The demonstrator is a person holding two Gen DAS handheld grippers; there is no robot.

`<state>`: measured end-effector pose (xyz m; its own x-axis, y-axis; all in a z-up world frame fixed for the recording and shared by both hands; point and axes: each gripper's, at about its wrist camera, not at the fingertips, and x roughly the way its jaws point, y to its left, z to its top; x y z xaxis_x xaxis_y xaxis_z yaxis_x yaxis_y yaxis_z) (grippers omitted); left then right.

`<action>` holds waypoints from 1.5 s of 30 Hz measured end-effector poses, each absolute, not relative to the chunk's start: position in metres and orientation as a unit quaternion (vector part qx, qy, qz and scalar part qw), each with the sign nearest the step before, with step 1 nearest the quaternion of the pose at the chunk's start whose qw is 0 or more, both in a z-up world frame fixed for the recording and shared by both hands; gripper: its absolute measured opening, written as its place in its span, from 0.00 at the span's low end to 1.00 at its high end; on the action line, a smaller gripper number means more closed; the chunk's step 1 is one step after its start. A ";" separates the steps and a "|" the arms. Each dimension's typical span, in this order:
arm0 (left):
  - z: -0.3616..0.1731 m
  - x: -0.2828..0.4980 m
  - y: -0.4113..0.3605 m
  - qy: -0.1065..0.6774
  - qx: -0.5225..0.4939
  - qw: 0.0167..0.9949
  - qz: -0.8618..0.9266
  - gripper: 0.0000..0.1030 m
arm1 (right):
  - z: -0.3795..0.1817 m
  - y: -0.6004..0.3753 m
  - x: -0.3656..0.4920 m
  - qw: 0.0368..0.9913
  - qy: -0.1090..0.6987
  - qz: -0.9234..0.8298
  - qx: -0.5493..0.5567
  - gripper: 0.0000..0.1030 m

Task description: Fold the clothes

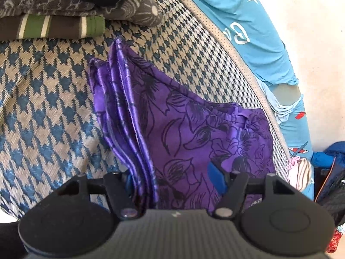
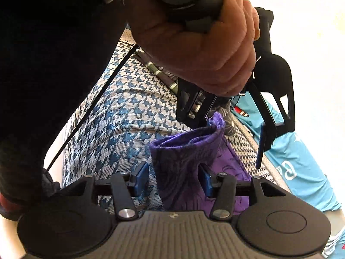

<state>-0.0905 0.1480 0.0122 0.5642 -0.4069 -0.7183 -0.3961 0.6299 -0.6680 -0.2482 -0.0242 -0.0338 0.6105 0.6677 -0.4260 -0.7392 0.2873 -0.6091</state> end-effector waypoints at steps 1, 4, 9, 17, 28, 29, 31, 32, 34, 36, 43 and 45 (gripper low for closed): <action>0.010 -0.091 0.150 0.468 -0.432 0.771 0.001 0.66 | -0.031 -0.025 -0.246 0.805 0.047 0.438 -0.397 0.25; 0.006 -0.092 0.156 0.468 -0.430 0.772 0.019 0.71 | -0.022 -0.030 -0.238 0.818 0.057 0.433 -0.374 0.14; 0.005 -0.089 0.163 0.452 -0.440 0.776 0.025 0.74 | -0.005 -0.040 -0.230 0.839 0.070 0.427 -0.329 0.11; 0.004 -0.076 0.163 0.432 -0.432 0.790 0.047 0.61 | 0.010 -0.055 -0.222 0.851 0.075 0.424 -0.302 0.10; 0.006 -0.082 0.150 0.403 -0.407 0.816 0.082 0.16 | 0.010 -0.066 -0.219 0.856 0.061 0.413 -0.304 0.10; 0.007 -0.083 0.148 0.395 -0.407 0.820 0.080 0.16 | 0.011 -0.068 -0.221 0.857 0.058 0.411 -0.304 0.10; 0.011 -0.085 0.144 0.380 -0.408 0.827 0.076 0.15 | 0.011 -0.072 -0.221 0.859 0.053 0.407 -0.307 0.10; 0.013 -0.085 0.142 0.373 -0.407 0.831 0.074 0.15 | 0.012 -0.073 -0.221 0.860 0.051 0.404 -0.307 0.10; 0.020 -0.087 0.137 0.360 -0.403 0.839 0.071 0.14 | 0.013 -0.077 -0.220 0.862 0.046 0.400 -0.307 0.10; 0.025 -0.087 0.131 0.351 -0.397 0.846 0.065 0.14 | 0.015 -0.081 -0.220 0.865 0.044 0.396 -0.303 0.10; 0.045 -0.080 0.112 0.338 -0.382 0.858 0.059 0.14 | 0.025 -0.095 -0.216 0.877 0.035 0.380 -0.292 0.10; 0.052 -0.078 0.103 0.333 -0.377 0.862 0.057 0.14 | 0.029 -0.100 -0.213 0.882 0.033 0.372 -0.286 0.10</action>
